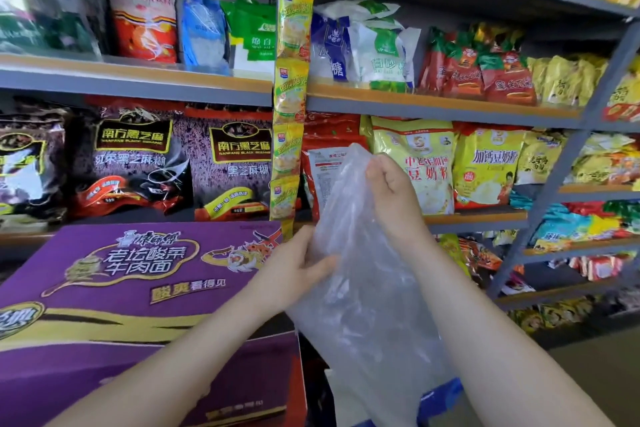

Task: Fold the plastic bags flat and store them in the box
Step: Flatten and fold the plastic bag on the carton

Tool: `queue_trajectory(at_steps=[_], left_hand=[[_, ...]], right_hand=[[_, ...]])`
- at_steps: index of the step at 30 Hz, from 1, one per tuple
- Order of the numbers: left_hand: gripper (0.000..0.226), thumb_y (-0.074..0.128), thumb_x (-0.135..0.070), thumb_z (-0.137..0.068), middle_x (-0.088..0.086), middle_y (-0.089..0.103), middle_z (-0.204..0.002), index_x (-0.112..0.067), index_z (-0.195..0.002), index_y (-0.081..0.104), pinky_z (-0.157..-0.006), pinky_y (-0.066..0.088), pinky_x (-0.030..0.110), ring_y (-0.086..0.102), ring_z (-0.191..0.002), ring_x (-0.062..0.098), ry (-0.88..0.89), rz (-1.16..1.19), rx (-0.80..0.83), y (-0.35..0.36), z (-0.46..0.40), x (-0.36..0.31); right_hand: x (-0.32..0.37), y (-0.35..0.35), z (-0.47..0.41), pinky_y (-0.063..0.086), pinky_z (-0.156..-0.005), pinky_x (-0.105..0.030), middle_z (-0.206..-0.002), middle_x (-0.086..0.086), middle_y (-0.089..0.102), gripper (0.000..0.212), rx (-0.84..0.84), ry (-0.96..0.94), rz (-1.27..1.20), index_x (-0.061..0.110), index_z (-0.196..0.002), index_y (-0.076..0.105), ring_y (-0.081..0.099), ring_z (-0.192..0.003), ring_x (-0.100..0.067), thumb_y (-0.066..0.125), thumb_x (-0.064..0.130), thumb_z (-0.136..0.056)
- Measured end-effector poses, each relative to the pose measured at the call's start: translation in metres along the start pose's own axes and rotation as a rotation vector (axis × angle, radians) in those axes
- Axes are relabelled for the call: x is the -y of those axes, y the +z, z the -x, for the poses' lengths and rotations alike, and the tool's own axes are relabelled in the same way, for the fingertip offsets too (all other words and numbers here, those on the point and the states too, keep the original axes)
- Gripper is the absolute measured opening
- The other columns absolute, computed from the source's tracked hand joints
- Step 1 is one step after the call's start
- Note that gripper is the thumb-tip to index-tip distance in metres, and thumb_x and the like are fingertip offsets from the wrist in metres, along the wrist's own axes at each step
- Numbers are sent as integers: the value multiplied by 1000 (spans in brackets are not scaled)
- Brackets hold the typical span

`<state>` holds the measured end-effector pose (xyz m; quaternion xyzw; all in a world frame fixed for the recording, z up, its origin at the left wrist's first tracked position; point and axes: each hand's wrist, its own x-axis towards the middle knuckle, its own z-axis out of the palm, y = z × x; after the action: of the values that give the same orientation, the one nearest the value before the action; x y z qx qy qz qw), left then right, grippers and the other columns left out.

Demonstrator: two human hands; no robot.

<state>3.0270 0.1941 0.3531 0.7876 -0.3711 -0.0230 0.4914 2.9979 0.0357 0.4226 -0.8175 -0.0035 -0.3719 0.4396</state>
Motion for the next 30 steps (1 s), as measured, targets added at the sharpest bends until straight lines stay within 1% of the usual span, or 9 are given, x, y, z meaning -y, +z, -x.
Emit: queue_trajectory(at_steps=[2,5,9,12,17,20,22,25,30], left_hand=[[22,62,-37,-84,-3,60,-71,-19,-79,52,-61,42,24,55,-64,7,17,-80,-78,-5,4,15],[34,53,-26,-92,-7,46,-55,-22,-59,44,-53,31,25,45,-54,4,-18,-87,-86,-14,10,30],[24,55,-28,-90,5,56,-59,-20,-69,46,-54,34,26,45,-53,4,-36,-31,-145,-30,27,34],[30,70,-37,-78,6,50,-51,-21,-79,45,-46,27,19,37,-46,8,-80,-113,-145,-51,43,35],[50,69,-59,-65,-10,50,-53,-23,-97,56,-48,29,16,44,-49,1,-207,-398,294,-97,70,39],[74,54,-67,-56,-9,64,-94,-24,-116,50,-76,46,18,59,-79,-1,-230,80,-5,-117,61,31],[66,61,-60,-58,-5,64,-103,-23,-112,53,-82,48,22,62,-90,4,-176,277,-259,-129,44,28],[33,71,-38,-72,-3,65,-86,-15,-93,58,-67,46,23,60,-74,6,-115,89,-480,-149,29,26],[9,59,-21,-87,-7,64,-80,-18,-80,62,-61,41,12,56,-70,-2,-103,-47,-570,-177,34,54]], right_hand=[[-8,1,-3,26,-52,-18,-64,5,30,30,-69,95,-67,18,-70,36,29,-52,1,33,13,-100],[-28,5,-7,25,-54,-24,-63,5,30,35,-109,220,-94,21,-64,31,29,-54,-4,32,13,-99],[-42,19,-14,30,-65,-27,-68,7,39,36,-67,266,18,23,-66,37,38,-63,-6,32,13,-100],[-43,37,-20,31,-68,-36,-78,-19,50,29,-13,246,90,-1,-81,51,48,-75,-30,33,12,-99],[-19,89,-21,31,-55,-14,-67,3,44,28,199,168,88,14,-72,48,40,-64,-12,40,16,-98],[15,119,-18,30,-56,-17,-69,0,48,20,391,61,-29,7,-80,59,42,-65,-8,49,16,-95],[42,138,-13,36,-62,-12,-73,8,53,10,529,2,-126,12,-88,60,47,-62,5,52,14,-93],[64,156,-10,43,-82,-13,-90,14,60,15,657,-67,-217,20,-97,60,54,-81,11,53,8,-93],[46,151,-7,48,-96,-34,-120,7,56,34,813,32,-172,30,-114,53,60,-107,-13,66,18,-86]])
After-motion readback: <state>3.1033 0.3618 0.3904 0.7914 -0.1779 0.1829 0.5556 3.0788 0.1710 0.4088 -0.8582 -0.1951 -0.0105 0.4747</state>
